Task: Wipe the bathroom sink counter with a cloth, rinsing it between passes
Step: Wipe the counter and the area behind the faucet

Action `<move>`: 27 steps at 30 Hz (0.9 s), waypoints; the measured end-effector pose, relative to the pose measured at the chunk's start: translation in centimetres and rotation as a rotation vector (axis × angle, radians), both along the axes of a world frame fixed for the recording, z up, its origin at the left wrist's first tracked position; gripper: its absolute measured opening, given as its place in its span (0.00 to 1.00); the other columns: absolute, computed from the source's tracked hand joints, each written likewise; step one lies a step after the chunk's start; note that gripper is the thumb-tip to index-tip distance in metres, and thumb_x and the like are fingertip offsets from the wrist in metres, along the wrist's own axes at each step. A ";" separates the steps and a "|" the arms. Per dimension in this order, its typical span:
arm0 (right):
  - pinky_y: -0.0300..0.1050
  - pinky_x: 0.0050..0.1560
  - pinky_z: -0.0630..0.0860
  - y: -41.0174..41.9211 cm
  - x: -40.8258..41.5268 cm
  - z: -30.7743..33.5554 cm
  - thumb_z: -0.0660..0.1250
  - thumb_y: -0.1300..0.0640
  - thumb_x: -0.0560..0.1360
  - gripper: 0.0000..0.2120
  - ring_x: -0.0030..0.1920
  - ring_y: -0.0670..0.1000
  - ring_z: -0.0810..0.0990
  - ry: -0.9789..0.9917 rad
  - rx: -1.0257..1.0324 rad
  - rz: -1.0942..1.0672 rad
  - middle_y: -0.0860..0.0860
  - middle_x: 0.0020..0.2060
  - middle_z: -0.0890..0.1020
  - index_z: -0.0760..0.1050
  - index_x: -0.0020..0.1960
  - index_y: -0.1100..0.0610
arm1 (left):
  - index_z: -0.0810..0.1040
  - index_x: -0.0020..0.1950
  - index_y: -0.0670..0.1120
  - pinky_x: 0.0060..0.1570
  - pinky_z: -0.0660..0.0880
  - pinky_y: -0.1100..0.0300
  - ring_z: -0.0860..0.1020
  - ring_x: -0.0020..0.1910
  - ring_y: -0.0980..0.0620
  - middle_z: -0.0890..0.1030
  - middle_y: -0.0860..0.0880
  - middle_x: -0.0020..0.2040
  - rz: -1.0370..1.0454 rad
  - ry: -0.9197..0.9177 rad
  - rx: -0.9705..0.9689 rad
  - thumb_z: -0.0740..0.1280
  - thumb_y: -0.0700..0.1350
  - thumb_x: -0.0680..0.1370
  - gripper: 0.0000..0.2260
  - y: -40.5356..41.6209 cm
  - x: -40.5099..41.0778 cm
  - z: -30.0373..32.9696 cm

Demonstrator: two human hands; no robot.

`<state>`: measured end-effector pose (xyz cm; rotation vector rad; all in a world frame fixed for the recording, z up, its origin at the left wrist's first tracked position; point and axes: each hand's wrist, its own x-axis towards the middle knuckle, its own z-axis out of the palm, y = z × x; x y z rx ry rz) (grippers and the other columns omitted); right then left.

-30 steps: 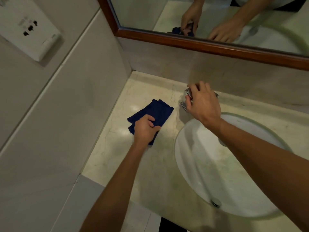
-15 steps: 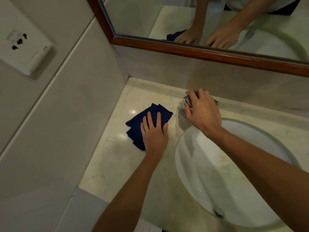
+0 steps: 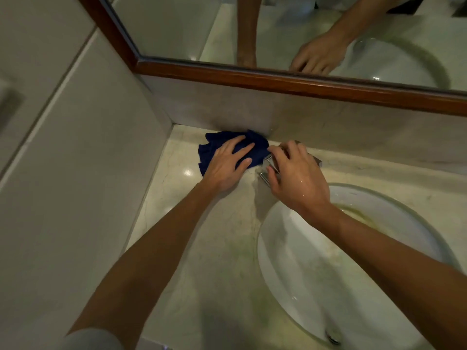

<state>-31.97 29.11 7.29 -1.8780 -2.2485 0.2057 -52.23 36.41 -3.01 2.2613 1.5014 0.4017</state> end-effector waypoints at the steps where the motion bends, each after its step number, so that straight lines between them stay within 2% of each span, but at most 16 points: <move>1: 0.54 0.56 0.77 0.0 0.0 0.0 0.62 0.50 0.81 0.20 0.60 0.57 0.73 0.007 0.000 -0.002 0.55 0.59 0.75 0.72 0.70 0.56 | 0.73 0.76 0.50 0.75 0.61 0.46 0.64 0.76 0.45 0.67 0.47 0.78 0.015 -0.041 0.001 0.60 0.55 0.84 0.22 0.0 -0.2 -0.1; 5: 0.52 0.58 0.77 0.0 0.0 -0.2 0.62 0.49 0.81 0.21 0.61 0.55 0.73 -0.003 -0.011 -0.004 0.54 0.60 0.75 0.71 0.71 0.55 | 0.82 0.67 0.48 0.67 0.70 0.45 0.71 0.66 0.47 0.75 0.48 0.66 0.070 -0.172 0.014 0.67 0.52 0.82 0.16 0.7 1.2 0.0; 8: 0.51 0.58 0.76 -0.1 -0.1 -0.2 0.62 0.49 0.81 0.20 0.61 0.55 0.73 -0.006 0.001 -0.002 0.54 0.60 0.75 0.71 0.70 0.55 | 0.84 0.64 0.48 0.67 0.70 0.51 0.72 0.65 0.49 0.78 0.48 0.64 -0.024 -0.218 -0.046 0.68 0.50 0.81 0.14 1.9 2.9 0.6; 11: 0.51 0.57 0.75 -0.1 0.0 -0.2 0.61 0.49 0.81 0.20 0.60 0.55 0.73 -0.005 0.021 0.007 0.54 0.60 0.75 0.71 0.71 0.54 | 0.86 0.59 0.47 0.65 0.71 0.52 0.75 0.62 0.50 0.81 0.48 0.61 -0.117 -0.235 -0.042 0.70 0.46 0.80 0.10 3.2 3.5 1.0; 15: 0.52 0.56 0.76 -0.1 -0.1 -0.2 0.61 0.49 0.81 0.20 0.60 0.56 0.74 -0.003 0.037 0.000 0.55 0.59 0.75 0.72 0.70 0.55 | 0.83 0.65 0.46 0.69 0.72 0.50 0.77 0.65 0.50 0.82 0.48 0.64 -0.135 -0.231 -0.074 0.68 0.44 0.81 0.13 3.4 2.5 1.4; 17: 0.52 0.56 0.77 -0.2 -0.2 -0.2 0.62 0.49 0.81 0.20 0.60 0.56 0.74 0.005 0.046 -0.009 0.55 0.59 0.75 0.72 0.70 0.55 | 0.81 0.68 0.47 0.71 0.69 0.51 0.74 0.68 0.49 0.80 0.48 0.67 -0.140 -0.193 -0.017 0.69 0.44 0.81 0.16 2.3 2.1 1.2; 19: 0.52 0.57 0.77 -0.3 -0.2 -0.3 0.63 0.50 0.80 0.19 0.60 0.56 0.74 0.013 0.060 -0.009 0.55 0.60 0.76 0.73 0.69 0.55 | 0.82 0.67 0.48 0.69 0.68 0.53 0.72 0.67 0.49 0.79 0.49 0.67 -0.097 -0.190 0.054 0.71 0.46 0.80 0.16 1.2 2.2 0.3; 22: 0.51 0.56 0.76 -0.2 -0.2 -0.6 0.64 0.50 0.80 0.19 0.60 0.55 0.74 0.011 0.067 -0.011 0.54 0.60 0.75 0.72 0.69 0.54 | 0.86 0.60 0.46 0.63 0.74 0.50 0.76 0.61 0.48 0.82 0.48 0.61 -0.017 -0.303 0.018 0.72 0.43 0.78 0.11 1.7 3.5 0.2; 27: 0.50 0.55 0.76 -0.1 -0.1 -0.4 0.64 0.50 0.79 0.21 0.59 0.54 0.74 0.025 0.075 -0.012 0.54 0.60 0.75 0.72 0.70 0.54 | 0.88 0.50 0.45 0.55 0.79 0.49 0.84 0.53 0.52 0.87 0.49 0.51 -0.147 -0.443 -0.094 0.73 0.36 0.75 0.07 3.8 5.5 1.4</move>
